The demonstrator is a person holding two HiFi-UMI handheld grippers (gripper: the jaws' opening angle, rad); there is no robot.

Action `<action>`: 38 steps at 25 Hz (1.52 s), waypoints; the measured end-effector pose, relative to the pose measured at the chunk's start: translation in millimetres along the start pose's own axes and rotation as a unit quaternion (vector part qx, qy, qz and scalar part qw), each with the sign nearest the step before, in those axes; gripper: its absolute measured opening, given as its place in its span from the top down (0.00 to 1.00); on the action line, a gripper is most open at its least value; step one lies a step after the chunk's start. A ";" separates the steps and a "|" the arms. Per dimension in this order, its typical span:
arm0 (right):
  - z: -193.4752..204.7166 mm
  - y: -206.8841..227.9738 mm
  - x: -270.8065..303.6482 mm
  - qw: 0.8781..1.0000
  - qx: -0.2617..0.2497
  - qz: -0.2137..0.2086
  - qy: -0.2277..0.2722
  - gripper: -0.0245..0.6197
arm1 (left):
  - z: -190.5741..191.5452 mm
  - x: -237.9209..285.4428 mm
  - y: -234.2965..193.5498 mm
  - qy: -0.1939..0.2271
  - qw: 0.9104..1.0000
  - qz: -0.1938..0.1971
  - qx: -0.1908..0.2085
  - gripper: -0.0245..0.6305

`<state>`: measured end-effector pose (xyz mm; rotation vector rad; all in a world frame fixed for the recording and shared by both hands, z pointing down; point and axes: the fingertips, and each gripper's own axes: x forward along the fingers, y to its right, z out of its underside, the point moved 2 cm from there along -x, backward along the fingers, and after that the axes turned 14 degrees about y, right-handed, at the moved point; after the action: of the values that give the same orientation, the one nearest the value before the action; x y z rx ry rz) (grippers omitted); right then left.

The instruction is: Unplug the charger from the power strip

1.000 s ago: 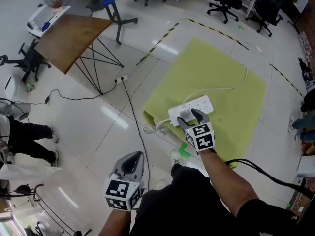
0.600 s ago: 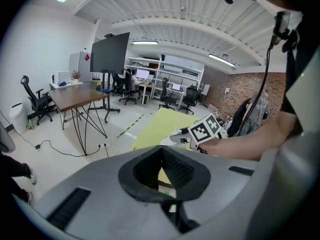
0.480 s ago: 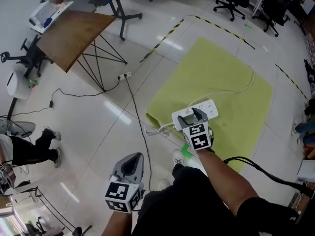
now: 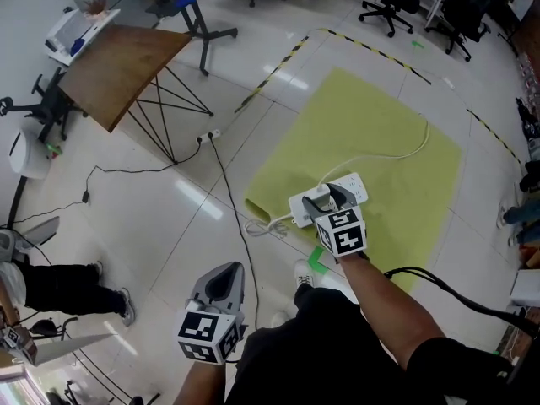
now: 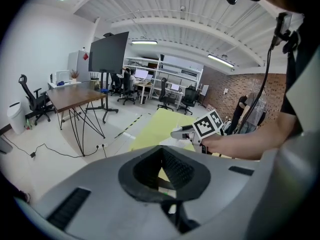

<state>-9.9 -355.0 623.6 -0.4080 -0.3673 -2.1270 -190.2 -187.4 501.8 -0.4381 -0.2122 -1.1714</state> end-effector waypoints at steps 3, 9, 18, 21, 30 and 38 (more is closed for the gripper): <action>-0.7 -1.0 -20.5 1.000 0.009 -0.006 -0.006 0.54 | -1.2 4.5 3.3 0.003 1.000 0.015 0.007 0.95; 25.4 6.3 -83.6 0.999 0.006 0.001 -0.035 0.54 | -1.8 22.2 26.2 0.006 0.998 0.066 0.019 0.95; 97.6 50.7 -186.2 0.992 0.032 0.088 -0.083 0.54 | 14.1 50.9 90.9 -0.011 0.985 0.168 0.040 0.95; 121.0 66.6 -213.9 0.986 0.045 0.130 -0.093 0.54 | 23.3 56.3 109.5 -0.020 0.979 0.196 0.043 0.95; 178.5 109.2 -263.8 0.962 0.053 0.190 -0.188 0.54 | 39.4 66.6 138.9 -0.043 0.970 0.234 0.053 0.95; 185.0 124.2 -257.2 0.965 0.064 0.189 -0.168 0.55 | 26.0 63.3 133.8 -0.036 0.973 0.222 0.055 0.95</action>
<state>258.0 -157.7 695.3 -0.7079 -0.5685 -1.6509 -41.0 -186.7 519.8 -0.4040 -0.2267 -0.7018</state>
